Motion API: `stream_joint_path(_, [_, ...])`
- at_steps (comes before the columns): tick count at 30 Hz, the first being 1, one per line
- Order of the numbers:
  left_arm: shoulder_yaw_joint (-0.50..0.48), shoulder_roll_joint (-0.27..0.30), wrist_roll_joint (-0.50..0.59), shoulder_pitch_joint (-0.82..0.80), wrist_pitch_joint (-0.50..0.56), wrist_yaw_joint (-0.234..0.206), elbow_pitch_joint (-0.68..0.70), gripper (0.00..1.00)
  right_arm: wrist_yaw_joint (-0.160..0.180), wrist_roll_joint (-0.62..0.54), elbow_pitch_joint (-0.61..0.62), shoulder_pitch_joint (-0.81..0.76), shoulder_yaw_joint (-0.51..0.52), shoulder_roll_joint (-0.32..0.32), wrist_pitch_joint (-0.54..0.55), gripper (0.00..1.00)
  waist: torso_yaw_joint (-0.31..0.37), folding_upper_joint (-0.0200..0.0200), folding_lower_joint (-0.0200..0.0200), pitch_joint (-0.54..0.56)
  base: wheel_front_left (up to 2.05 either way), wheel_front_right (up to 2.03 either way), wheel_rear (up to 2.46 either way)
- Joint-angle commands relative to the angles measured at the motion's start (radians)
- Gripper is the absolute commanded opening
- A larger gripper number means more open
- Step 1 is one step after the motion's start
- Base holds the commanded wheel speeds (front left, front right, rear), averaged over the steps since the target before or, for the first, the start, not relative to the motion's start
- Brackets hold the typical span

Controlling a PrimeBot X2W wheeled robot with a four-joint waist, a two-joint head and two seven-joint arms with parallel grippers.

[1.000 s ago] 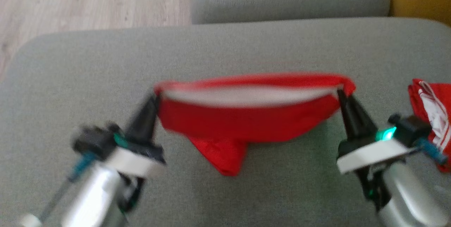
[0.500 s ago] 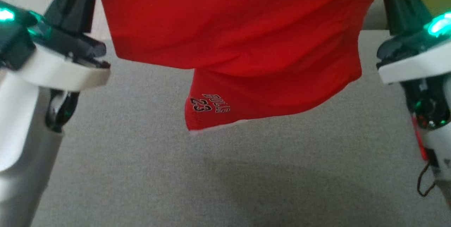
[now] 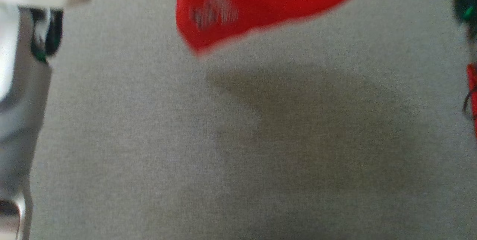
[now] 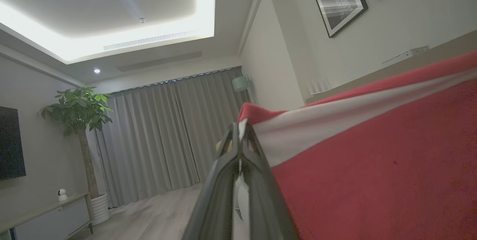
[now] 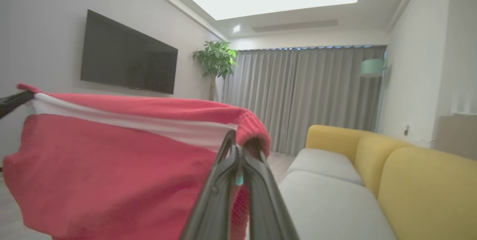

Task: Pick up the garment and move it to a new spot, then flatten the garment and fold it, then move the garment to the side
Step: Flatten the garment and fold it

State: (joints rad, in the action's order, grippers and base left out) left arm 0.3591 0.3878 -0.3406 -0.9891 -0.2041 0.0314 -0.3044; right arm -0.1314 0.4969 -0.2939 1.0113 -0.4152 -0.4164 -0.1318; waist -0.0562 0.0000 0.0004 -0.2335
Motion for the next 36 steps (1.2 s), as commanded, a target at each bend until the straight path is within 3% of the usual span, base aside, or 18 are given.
stream_joint_path(1, [-0.043, 0.029, 0.029, -0.097, -0.023, -0.021, 0.015, 0.0, 0.001, -0.042, -0.015, 0.07, 0.007, 0.004, -0.049, 0.0, -0.012, 0.0, -0.0004, -0.052, 0.0, 0.0, 0.0])
stream_joint_path(5, [-0.053, -0.003, 0.063, -0.157, -0.053, -0.048, 0.002, 0.0, 0.001, -0.089, -0.12, 0.155, -0.013, 0.026, -0.106, 0.0, -0.024, 0.0, -0.0004, -0.068, 0.0, 0.0, 0.0])
stream_joint_path(9, [-0.058, -0.037, 0.05, -0.055, -0.057, -0.046, -0.009, 0.0, 0.001, -0.07, -0.188, 0.105, -0.073, 0.027, -0.121, 0.0, -0.03, 0.0, -0.0004, -0.07, 0.0, 0.0, 0.0])
stream_joint_path(14, [-0.098, -0.1, 0.012, 0.253, -0.057, -0.045, -0.005, 0.0, 0.001, 0.0, -0.227, -0.106, -0.162, 0.008, -0.128, 0.0, -0.024, 0.0, -0.0004, -0.05, 0.0, 0.0, 0.0])
stream_joint_path(15, [-0.098, -0.1, 0.012, 0.253, -0.057, -0.045, -0.005, 0.0, 0.001, 0.0, -0.227, -0.106, -0.162, 0.008, -0.128, 0.0, -0.024, 0.0, -0.0004, -0.05, 0.0, 0.0, 0.0])
stream_joint_path(20, [-0.147, -0.203, -0.006, 0.59, -0.057, -0.014, -0.017, 0.0, 0.001, 0.088, -0.22, -0.366, -0.268, -0.021, -0.129, 0.0, -0.011, 0.0, -0.0004, -0.013, 0.0, 0.0, 0.0])
stream_joint_path(25, [-0.228, -0.296, 0.013, 0.827, -0.058, 0.009, 0.01, 0.0, 0.001, 0.176, -0.189, -0.577, -0.281, -0.033, -0.13, 0.0, -0.009, 0.0, -0.0004, 0.055, 0.0, 0.0, 0.0])
stream_joint_path(36, [-0.289, -0.332, 0.072, 1.133, -0.058, 0.067, 0.051, 0.0, 0.001, 0.292, -0.088, -0.867, -0.351, -0.063, -0.128, 0.0, -0.012, 0.0, -0.0004, 0.201, 0.0, 0.0, 0.0])
